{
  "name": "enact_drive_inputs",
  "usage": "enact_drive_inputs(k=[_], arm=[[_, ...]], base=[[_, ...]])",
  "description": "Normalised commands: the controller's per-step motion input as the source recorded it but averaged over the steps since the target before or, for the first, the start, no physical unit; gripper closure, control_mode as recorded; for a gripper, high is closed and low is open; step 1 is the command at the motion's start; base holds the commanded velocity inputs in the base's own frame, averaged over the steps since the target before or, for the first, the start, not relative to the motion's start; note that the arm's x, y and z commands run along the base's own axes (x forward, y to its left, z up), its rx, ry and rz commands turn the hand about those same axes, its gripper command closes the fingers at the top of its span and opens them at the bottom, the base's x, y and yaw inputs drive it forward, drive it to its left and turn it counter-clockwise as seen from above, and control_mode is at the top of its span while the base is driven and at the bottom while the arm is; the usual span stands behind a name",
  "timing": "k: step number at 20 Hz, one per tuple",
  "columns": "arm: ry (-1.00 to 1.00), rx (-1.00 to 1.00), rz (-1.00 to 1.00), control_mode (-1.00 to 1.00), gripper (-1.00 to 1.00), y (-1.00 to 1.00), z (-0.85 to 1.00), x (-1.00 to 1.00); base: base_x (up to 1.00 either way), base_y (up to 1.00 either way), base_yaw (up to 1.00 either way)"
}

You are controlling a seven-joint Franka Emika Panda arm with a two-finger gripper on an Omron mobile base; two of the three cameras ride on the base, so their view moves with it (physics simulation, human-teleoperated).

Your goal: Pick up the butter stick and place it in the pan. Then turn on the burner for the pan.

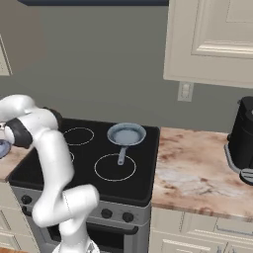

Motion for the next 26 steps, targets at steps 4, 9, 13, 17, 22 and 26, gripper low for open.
enact_drive_inputs(k=[4, 9, 13, 17, 22, 26], arm=[[-0.07, 0.17, 0.0, -1.0, 1.0, -0.98, 0.13, 0.0], [-0.08, 0.14, 0.0, -1.0, 1.0, -0.93, 0.31, 0.0], [-0.03, 0.05, 0.0, -1.0, 1.0, -0.81, 0.41, 0.0], [0.0, 0.0, 0.0, -1.0, 1.0, -0.71, 0.49, -0.01], [0.0, 0.0, 0.0, -1.0, 1.0, -0.72, 0.33, -0.02], [0.0, 0.0, 0.0, -1.0, 1.0, -0.7, 0.28, 0.0]], base=[[0.0, 0.0, 0.0], [0.0, 0.0, 0.0], [0.0, 0.0, 0.0], [0.0, 0.0, 0.0], [0.0, 0.0, 0.0], [0.0, 0.0, 0.0]])
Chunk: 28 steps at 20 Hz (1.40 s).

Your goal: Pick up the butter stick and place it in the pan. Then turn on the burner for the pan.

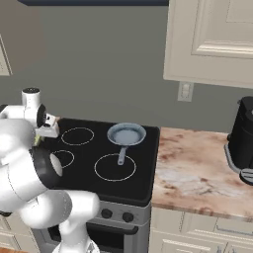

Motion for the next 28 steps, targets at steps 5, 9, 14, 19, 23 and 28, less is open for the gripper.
enact_drive_inputs(k=[5, 9, 14, 19, 23, 28], arm=[[0.0, -0.02, 0.0, -1.0, 1.0, -0.68, 0.18, -0.02], [0.02, -0.05, -0.01, -1.0, 1.0, -0.63, 0.13, 0.0], [0.02, -0.07, -0.01, -1.0, 1.0, -0.61, 0.01, 0.0], [0.01, -0.07, -0.01, -1.0, 1.0, -0.55, 0.0, 0.01], [0.09, 0.0, -0.07, -1.0, 1.0, -0.42, 0.25, 0.11], [0.14, 0.0, -0.07, -1.0, 1.0, -0.4, 0.32, 0.15]], base=[[0.0, 0.0, 0.0], [0.0, 0.0, 0.0], [0.0, 0.0, 0.0], [0.0, 0.0, 0.0], [0.0, 0.0, 0.0], [0.0, 0.0, 0.0]])
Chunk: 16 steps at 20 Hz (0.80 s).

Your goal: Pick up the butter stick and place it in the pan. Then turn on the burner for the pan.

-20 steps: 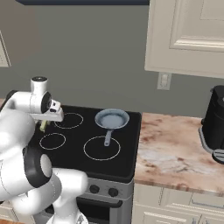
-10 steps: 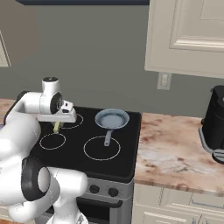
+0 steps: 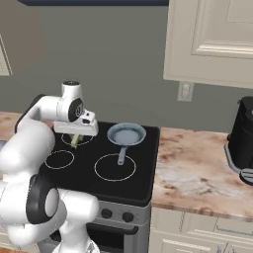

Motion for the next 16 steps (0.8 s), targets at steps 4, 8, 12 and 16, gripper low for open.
enact_drive_inputs(k=[4, 8, 12, 16], arm=[[0.15, -0.02, -0.08, -1.0, 1.0, -0.32, 0.16, 0.17], [0.07, -0.06, -0.07, -1.0, 1.0, -0.3, 0.0, 0.28], [0.03, -0.06, -0.05, -1.0, 1.0, -0.35, 0.0, 0.31], [0.0, -0.02, 0.0, -1.0, 1.0, -0.43, 0.0, 0.4]], base=[[0.0, 0.0, 0.0], [0.0, 0.0, 0.0], [0.0, 0.0, 0.0], [0.0, 0.0, 0.0]])
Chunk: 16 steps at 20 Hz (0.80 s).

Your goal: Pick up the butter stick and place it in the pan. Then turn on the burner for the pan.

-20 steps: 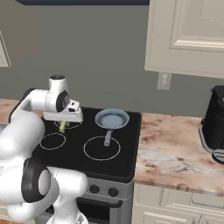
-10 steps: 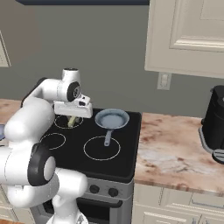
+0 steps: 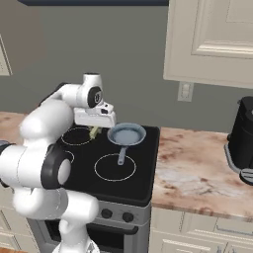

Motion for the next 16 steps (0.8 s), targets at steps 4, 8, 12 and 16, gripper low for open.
enact_drive_inputs(k=[4, 8, 12, 16], arm=[[0.0, 0.0, 0.0, -1.0, 1.0, -0.44, 0.0, 0.56], [0.0, 0.0, 0.0, -1.0, 1.0, -0.44, -0.02, 0.58], [0.0, 0.0, 0.0, -1.0, 1.0, -0.44, -0.1, 0.46], [0.0, 0.0, 0.0, -1.0, 1.0, -0.34, -0.26, 0.23]], base=[[0.0, 0.0, 0.0], [0.0, 0.0, 0.0], [0.0, 0.0, 0.0], [0.0, 0.0, 0.0]])
